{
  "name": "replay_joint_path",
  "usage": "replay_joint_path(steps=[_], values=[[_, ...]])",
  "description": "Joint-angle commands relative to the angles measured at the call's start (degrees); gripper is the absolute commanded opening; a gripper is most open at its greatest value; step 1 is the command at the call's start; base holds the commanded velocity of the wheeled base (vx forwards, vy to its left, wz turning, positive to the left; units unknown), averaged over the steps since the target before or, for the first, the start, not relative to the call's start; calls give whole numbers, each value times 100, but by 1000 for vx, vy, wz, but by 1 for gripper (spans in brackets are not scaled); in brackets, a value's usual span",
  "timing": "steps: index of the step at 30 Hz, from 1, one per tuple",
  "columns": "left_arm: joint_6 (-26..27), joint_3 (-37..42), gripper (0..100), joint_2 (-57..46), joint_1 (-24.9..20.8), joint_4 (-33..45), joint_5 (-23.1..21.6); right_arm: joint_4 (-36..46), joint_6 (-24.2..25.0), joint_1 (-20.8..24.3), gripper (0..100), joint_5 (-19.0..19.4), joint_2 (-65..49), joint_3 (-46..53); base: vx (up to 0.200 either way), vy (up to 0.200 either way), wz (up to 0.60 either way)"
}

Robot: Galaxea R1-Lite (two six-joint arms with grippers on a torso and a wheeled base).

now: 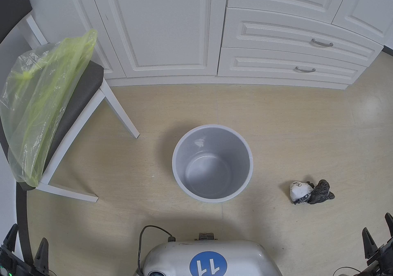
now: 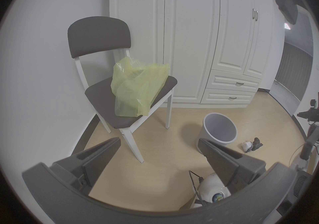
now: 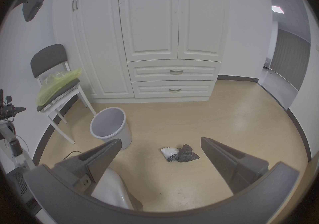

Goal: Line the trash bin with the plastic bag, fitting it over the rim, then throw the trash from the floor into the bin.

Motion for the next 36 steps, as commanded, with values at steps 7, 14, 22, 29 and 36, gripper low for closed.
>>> replay_joint_path(steps=[7, 14, 22, 29, 36], values=[[34, 101, 100, -93, 1, 0, 4, -10, 77, -34, 100, -45, -215, 84, 0, 0, 0], [-37, 101, 100, -93, 1, 0, 22, -10, 103, -34, 100, -63, -215, 84, 0, 0, 0], [-37, 101, 100, -93, 1, 0, 22, -10, 121, -34, 100, -72, -215, 84, 0, 0, 0], [-54, 92, 100, -93, 1, 0, 13, -10, 121, -34, 100, -81, -215, 75, 0, 0, 0], [-63, 92, 100, -93, 1, 0, 13, -10, 121, -34, 100, -81, -215, 84, 0, 0, 0]])
